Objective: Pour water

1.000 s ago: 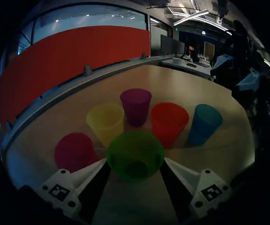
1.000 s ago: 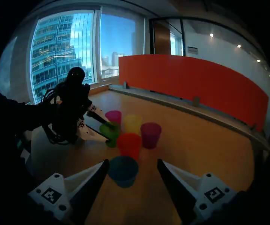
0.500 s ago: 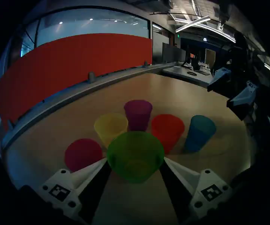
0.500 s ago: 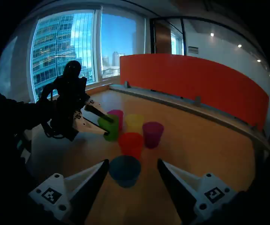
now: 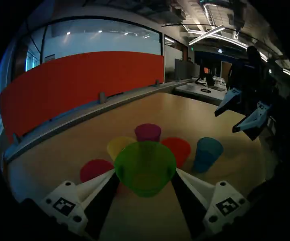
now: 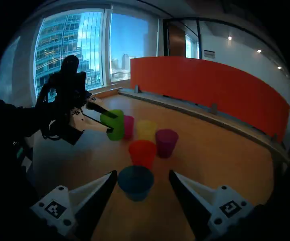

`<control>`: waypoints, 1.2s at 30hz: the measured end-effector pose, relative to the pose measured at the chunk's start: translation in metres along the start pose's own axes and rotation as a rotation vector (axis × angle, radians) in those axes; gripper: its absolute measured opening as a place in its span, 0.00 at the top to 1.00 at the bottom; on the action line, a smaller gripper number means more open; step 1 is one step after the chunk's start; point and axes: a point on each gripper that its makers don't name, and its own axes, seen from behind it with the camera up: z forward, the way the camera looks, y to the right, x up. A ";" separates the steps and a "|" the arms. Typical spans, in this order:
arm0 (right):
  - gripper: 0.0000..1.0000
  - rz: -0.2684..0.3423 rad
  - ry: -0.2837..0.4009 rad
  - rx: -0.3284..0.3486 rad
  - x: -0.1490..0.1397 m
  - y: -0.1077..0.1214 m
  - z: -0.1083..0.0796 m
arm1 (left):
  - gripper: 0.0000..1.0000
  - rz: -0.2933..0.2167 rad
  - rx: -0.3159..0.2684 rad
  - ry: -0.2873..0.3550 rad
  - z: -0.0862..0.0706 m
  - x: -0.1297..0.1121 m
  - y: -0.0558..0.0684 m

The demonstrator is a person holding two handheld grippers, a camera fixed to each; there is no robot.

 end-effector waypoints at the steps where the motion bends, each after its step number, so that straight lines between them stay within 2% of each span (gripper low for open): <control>1: 0.01 -0.001 -0.002 -0.001 -0.001 0.000 0.001 | 0.15 -0.003 0.001 0.006 -0.001 0.002 0.000; 12: 0.01 0.001 -0.011 0.002 -0.010 -0.001 0.005 | 0.15 0.008 0.031 0.069 -0.019 0.023 -0.007; 27: 0.01 0.006 -0.014 0.015 -0.015 -0.008 0.011 | 0.15 -0.006 0.050 0.143 -0.042 0.042 -0.007; 36: 0.01 0.001 -0.020 0.019 -0.019 -0.010 0.014 | 0.15 0.007 0.067 0.209 -0.054 0.054 -0.007</control>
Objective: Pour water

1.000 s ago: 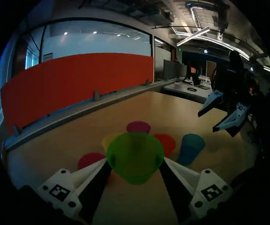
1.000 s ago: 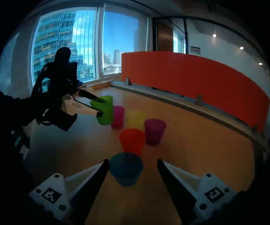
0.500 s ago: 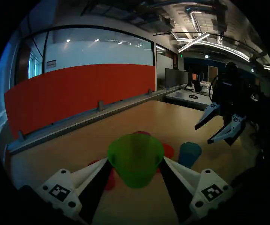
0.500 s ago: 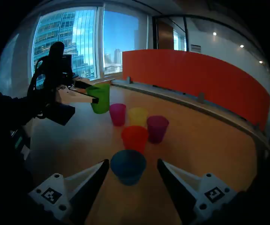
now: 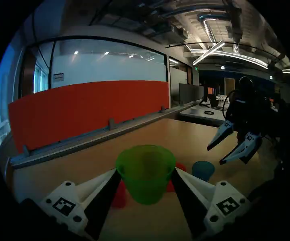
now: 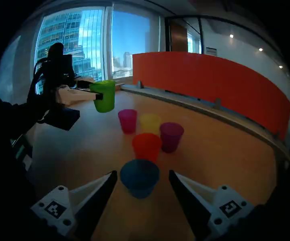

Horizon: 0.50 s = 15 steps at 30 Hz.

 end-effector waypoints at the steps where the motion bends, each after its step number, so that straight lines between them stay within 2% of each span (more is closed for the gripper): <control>1: 0.01 -0.001 -0.001 0.000 -0.001 0.000 0.001 | 0.15 -0.001 0.001 0.009 -0.001 0.002 0.000; 15: 0.01 -0.017 -0.037 0.006 -0.014 -0.003 0.011 | 0.15 0.001 0.033 0.117 -0.016 0.025 -0.006</control>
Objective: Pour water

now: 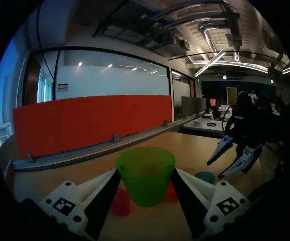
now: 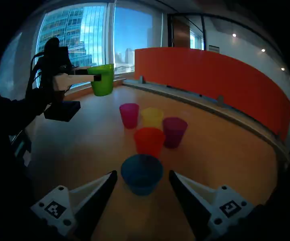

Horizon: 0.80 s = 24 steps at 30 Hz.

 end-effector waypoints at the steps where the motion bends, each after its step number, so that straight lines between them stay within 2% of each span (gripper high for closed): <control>1: 0.01 -0.001 -0.003 0.001 -0.001 0.000 0.001 | 0.15 -0.001 0.001 0.005 -0.001 0.001 0.000; 6: 0.01 -0.012 -0.019 0.008 -0.007 -0.001 0.006 | 0.15 -0.005 0.004 0.023 -0.005 0.006 -0.001; 24: 0.01 -0.019 -0.042 0.013 -0.018 -0.001 0.029 | 0.15 0.003 0.010 0.015 -0.010 0.001 -0.005</control>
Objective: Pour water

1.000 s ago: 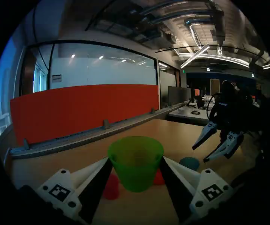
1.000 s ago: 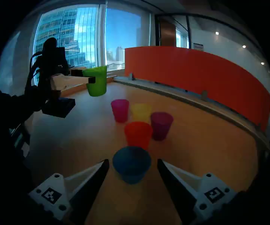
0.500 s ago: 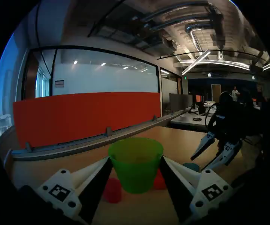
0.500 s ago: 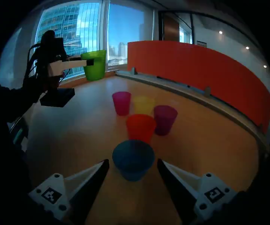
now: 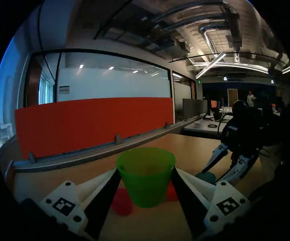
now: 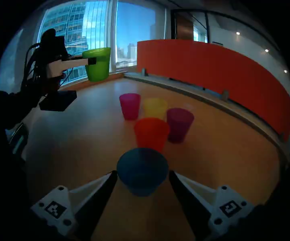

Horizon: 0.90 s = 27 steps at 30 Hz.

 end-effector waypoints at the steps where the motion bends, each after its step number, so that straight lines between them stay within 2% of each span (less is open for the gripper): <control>1: 0.01 -0.001 0.000 0.001 0.000 0.000 0.002 | 0.15 -0.001 0.000 -0.001 0.000 0.000 0.000; 9: 0.01 -0.002 0.005 0.002 0.003 -0.001 0.016 | 0.15 -0.002 -0.002 -0.006 -0.003 -0.004 0.000; 18: 0.01 0.005 0.005 0.009 0.002 0.000 0.022 | 0.15 0.006 -0.004 -0.015 -0.003 -0.007 0.003; 22: 0.06 0.003 0.004 0.018 0.000 -0.002 0.022 | 0.15 0.006 -0.004 -0.019 -0.003 -0.009 0.002; 27: 0.08 -0.003 0.004 0.021 0.001 -0.002 0.023 | 0.15 0.005 -0.003 -0.026 -0.003 -0.013 0.002</control>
